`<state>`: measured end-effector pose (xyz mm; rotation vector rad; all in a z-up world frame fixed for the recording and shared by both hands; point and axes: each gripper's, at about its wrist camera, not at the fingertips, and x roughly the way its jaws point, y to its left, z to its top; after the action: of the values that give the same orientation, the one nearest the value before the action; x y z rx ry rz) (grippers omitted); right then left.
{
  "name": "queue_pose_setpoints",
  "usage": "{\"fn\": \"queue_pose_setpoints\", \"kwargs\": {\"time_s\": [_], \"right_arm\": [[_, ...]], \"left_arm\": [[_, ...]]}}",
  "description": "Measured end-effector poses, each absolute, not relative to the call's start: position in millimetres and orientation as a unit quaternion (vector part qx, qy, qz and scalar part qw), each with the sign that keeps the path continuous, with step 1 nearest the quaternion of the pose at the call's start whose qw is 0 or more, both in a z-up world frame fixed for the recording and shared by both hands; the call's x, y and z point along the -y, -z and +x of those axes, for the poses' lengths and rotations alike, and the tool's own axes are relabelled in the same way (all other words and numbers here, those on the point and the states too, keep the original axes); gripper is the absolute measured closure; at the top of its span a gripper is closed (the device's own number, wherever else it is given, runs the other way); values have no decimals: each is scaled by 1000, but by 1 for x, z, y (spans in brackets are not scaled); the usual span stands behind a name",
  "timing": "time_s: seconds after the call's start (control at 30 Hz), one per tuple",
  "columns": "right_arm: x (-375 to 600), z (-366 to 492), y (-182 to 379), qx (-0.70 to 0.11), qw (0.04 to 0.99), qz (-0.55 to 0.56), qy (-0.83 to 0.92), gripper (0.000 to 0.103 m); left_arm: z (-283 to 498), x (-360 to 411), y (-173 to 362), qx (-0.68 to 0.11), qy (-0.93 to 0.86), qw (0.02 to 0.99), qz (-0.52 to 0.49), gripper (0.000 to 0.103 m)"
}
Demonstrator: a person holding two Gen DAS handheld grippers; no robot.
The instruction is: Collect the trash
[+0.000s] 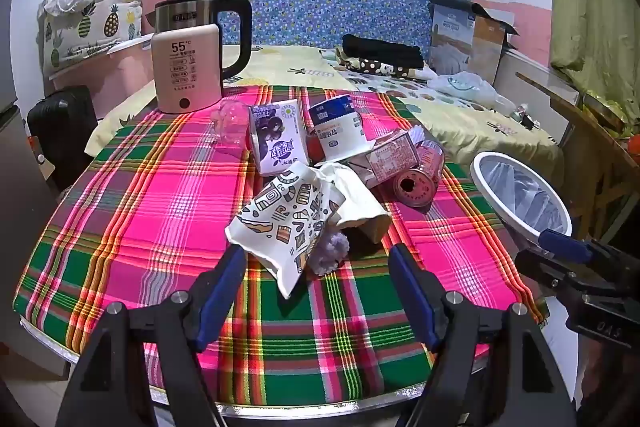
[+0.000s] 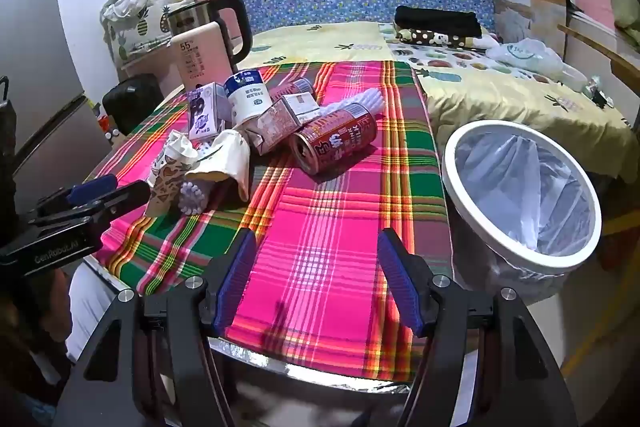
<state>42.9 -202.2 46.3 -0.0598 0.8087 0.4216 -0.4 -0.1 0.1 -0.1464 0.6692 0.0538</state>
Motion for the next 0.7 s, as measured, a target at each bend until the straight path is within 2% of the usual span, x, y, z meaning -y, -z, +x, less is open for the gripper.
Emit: {"fn": "queue_pose_setpoints", "kwargs": {"time_s": [0.7], "right_arm": [[203,43,-47,-390,898,-27,-203,38]], "left_arm": [[-4,4,-4,-328,-15,942,-64,28]]}}
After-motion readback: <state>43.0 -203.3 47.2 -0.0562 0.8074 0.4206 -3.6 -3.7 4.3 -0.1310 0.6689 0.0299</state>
